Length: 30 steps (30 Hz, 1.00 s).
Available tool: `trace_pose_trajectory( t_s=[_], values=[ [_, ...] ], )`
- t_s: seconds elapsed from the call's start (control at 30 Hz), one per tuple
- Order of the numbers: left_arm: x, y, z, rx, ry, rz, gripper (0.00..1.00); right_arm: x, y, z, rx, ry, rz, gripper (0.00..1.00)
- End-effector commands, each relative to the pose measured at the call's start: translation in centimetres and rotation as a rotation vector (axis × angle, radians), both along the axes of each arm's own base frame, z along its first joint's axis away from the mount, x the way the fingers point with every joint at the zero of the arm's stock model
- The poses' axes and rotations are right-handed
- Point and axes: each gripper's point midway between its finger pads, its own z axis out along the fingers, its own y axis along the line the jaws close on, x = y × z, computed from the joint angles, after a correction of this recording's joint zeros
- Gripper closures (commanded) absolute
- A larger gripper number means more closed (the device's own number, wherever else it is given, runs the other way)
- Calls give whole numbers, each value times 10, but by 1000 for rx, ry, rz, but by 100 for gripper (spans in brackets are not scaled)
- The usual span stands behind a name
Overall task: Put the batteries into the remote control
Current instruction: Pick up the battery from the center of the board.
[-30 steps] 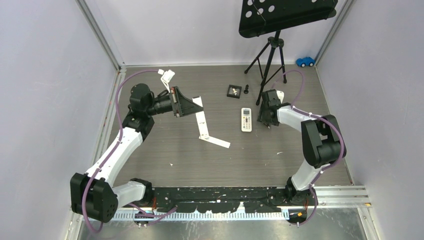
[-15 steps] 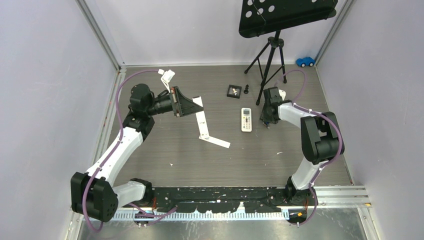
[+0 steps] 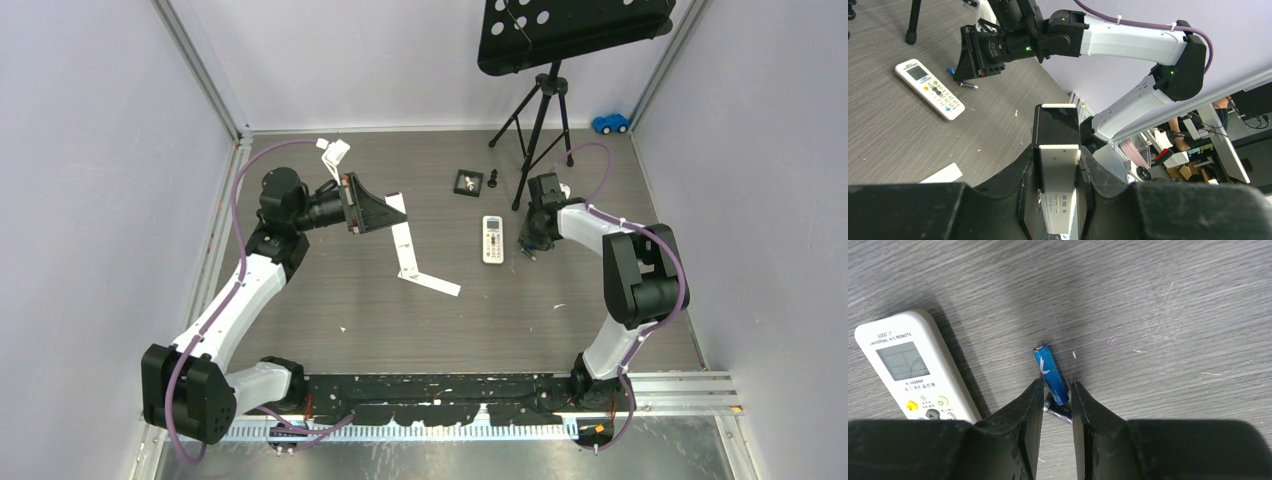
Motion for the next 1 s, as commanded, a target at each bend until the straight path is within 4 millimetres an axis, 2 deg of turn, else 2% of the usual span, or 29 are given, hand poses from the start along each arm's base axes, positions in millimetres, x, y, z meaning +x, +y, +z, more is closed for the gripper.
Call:
trace_pose_trajectory(
  t_s=[0.0,0.1,0.23,0.3,0.37,0.4,0.43,0.6,0.67,0.73,0.87,0.97],
  values=[
    [-3,-1,8,-12,-47,-12,100,-12,2,4,12,37,7,65],
    [-3,-1,8,-12,-48,-12,100,-7,-3,0,-20,37,12,59],
    [-3,0,9,-12,-46,-10,100,1,-4,-10,-46,50,29,60],
    [-3,-1,9,-12,-46,-11,100,4,-4,-13,-48,53,26,68],
    [-3,-1,8,-11,-40,-9,100,4,-7,-13,-59,62,-4,88],
    [-2,-1,7,-11,-39,-9,100,4,-9,-9,-64,65,-26,95],
    [-3,0,7,-10,-38,-9,100,6,-9,-3,-63,54,-40,97],
    [1,-1,-2,-14,-7,10,100,15,-12,43,-60,-77,-63,100],
    [4,-1,-7,-17,10,22,100,16,-2,65,-19,-135,-33,100],
    [7,-2,-14,-17,34,34,100,14,16,89,57,-195,24,100],
    [14,-8,-28,-7,85,56,100,-2,66,126,255,-292,205,100],
    [20,-12,-42,2,142,73,100,-25,107,155,366,-386,397,100]
  ],
)
